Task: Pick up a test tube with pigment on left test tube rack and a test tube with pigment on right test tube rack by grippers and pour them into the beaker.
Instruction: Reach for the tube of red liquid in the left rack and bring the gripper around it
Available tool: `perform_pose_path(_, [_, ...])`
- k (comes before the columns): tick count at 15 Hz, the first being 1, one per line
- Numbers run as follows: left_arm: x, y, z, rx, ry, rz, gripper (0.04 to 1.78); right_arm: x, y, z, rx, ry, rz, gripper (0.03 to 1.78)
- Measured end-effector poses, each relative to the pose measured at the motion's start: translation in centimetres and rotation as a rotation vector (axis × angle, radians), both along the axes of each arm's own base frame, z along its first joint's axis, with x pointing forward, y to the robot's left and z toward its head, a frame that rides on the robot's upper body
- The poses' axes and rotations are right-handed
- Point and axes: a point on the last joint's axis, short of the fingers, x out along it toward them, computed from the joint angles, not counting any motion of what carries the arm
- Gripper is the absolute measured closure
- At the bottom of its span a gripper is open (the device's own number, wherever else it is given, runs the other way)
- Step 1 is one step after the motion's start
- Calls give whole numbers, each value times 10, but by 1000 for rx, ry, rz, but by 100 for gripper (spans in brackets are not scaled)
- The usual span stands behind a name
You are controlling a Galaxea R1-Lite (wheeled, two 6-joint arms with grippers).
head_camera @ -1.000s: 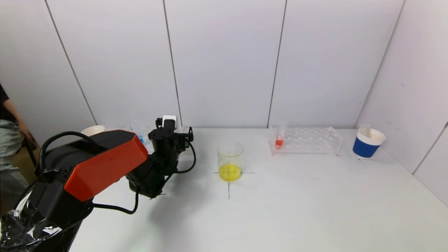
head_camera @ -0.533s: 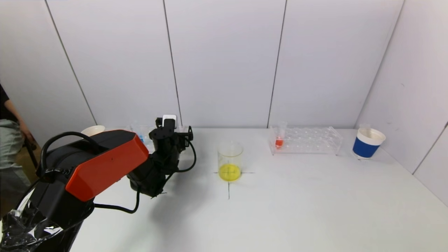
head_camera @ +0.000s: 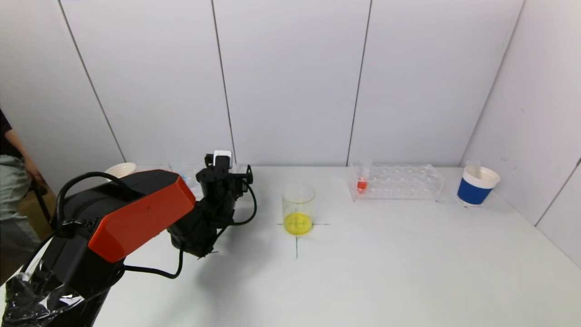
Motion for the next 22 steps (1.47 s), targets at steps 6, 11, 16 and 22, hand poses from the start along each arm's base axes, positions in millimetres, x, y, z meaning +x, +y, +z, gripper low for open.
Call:
perform_pose_path(6, [0, 0, -1, 1, 1, 0, 6, 0, 0, 0, 0, 0, 0, 4])
perform_pose_path(11, [0, 0, 0, -1, -2, 1, 6, 0, 0, 0, 0, 0, 0, 4])
perform_pose_path(16, [0, 1, -1, -1, -1, 2, 6, 0, 0, 0, 0, 0, 0, 4])
perform_pose_path(22, [0, 1, -1, -1, 0, 1, 6, 0, 0, 0, 0, 0, -1, 4])
